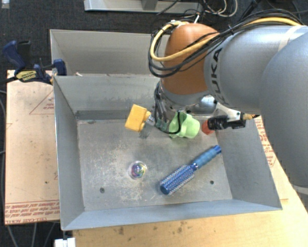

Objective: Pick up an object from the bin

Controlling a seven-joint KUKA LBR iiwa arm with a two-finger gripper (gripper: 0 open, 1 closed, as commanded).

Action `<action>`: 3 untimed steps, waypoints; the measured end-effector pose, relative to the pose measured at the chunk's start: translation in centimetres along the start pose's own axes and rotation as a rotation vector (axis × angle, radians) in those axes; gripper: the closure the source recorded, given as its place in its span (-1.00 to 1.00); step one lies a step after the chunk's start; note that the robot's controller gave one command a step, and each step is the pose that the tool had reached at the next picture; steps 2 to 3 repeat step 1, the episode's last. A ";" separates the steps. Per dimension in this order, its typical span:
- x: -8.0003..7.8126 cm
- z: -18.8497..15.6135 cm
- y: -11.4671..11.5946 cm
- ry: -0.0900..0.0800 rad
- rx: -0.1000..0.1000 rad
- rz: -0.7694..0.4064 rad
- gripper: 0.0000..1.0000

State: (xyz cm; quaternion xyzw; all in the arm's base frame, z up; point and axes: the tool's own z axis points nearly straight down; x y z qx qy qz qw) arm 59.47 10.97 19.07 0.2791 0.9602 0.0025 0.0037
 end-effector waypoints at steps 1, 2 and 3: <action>-3.1 -9.8 0.5 -0.003 0.000 -0.003 1.00; -3.1 -9.8 0.5 -0.003 0.000 -0.003 1.00; -3.1 -9.8 0.5 -0.003 0.000 -0.003 1.00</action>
Offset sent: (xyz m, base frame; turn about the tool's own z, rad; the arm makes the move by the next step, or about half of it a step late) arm 0.0253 -0.0127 0.0929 -0.0010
